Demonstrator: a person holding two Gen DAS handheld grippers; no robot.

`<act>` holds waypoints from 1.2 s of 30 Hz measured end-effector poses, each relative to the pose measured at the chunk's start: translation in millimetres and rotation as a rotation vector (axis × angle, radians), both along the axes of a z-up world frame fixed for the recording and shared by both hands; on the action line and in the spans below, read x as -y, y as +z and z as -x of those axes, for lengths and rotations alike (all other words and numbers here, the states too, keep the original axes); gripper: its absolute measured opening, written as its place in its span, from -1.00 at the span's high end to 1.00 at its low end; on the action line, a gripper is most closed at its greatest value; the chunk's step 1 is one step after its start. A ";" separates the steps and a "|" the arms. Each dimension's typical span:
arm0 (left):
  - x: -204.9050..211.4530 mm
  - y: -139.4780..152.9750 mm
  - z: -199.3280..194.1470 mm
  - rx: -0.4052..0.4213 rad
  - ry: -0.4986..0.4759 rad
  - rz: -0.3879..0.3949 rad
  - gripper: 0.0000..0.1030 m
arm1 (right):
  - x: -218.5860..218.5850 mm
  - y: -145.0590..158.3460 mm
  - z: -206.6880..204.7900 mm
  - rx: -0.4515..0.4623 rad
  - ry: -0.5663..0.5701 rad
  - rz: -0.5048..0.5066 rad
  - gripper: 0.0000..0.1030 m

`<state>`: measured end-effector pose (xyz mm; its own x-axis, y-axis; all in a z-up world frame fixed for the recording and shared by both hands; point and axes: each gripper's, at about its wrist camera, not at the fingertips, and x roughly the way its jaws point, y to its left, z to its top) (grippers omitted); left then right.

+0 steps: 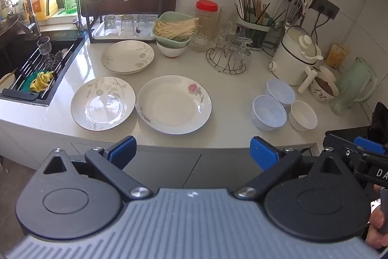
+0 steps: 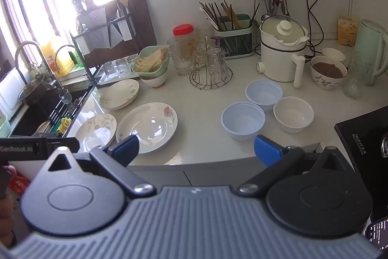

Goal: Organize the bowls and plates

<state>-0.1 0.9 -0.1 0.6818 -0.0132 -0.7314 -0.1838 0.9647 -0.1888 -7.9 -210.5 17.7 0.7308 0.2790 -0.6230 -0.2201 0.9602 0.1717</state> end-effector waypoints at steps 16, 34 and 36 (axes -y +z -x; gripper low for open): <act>-1.2 -2.3 -12.5 -0.029 0.007 -0.025 -0.97 | -8.0 -3.6 -11.6 -0.025 0.041 0.025 -0.99; -22.8 -3.9 -25.0 -0.065 0.034 -0.042 -0.97 | -15.2 -7.2 -28.3 -0.067 0.047 0.012 -0.99; -24.3 -4.1 -25.1 -0.067 0.040 -0.039 -0.97 | -17.6 -8.9 -27.7 -0.072 0.050 0.015 -0.99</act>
